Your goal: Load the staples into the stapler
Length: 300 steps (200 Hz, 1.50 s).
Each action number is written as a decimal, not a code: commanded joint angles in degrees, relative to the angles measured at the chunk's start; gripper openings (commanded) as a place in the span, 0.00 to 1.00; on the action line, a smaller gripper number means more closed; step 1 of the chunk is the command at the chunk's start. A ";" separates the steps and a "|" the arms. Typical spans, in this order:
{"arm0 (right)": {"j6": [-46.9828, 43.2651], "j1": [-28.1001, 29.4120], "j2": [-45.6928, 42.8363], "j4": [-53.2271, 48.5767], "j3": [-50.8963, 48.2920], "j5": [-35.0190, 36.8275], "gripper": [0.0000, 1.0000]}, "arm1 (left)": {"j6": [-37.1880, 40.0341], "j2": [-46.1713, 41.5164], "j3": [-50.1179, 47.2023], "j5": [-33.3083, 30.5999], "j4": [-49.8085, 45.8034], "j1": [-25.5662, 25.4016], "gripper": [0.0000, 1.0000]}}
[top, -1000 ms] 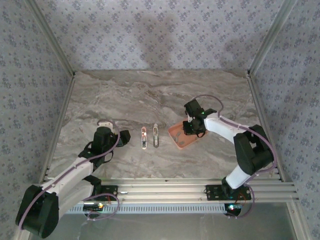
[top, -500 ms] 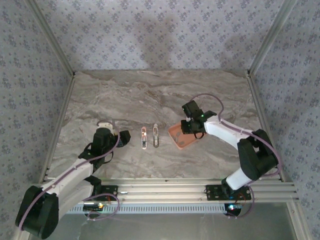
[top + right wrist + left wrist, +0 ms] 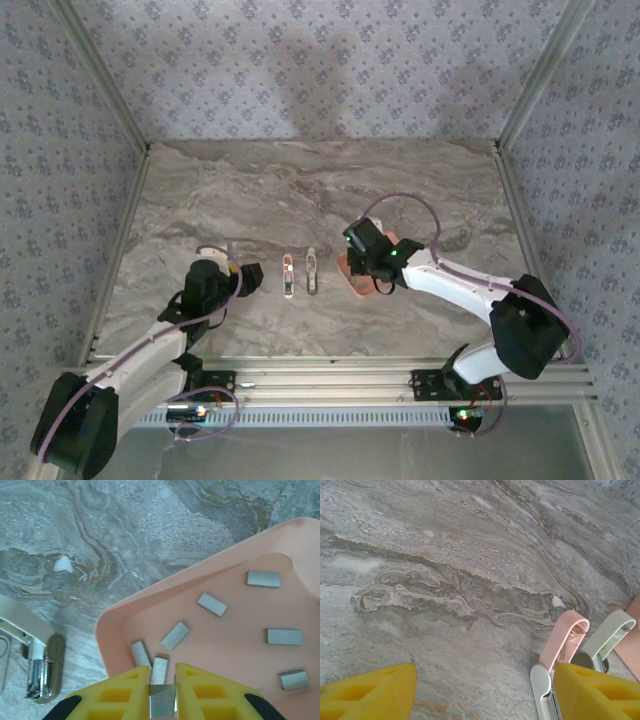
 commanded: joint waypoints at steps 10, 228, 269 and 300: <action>6.10 3.85 -1.44 1.68 -1.10 6.76 0.19 | 3.86 -1.06 -1.54 1.81 4.09 0.18 0.73; 21.67 18.74 8.04 3.53 2.58 14.77 0.18 | 18.21 -1.57 -3.00 5.31 7.80 -0.16 0.75; 22.00 19.16 9.72 3.37 3.82 14.66 0.18 | 18.80 1.00 -1.91 7.87 7.89 -0.24 0.75; 22.13 19.32 10.38 3.10 4.16 14.68 0.18 | 19.26 1.94 -1.59 11.24 8.52 -0.33 0.76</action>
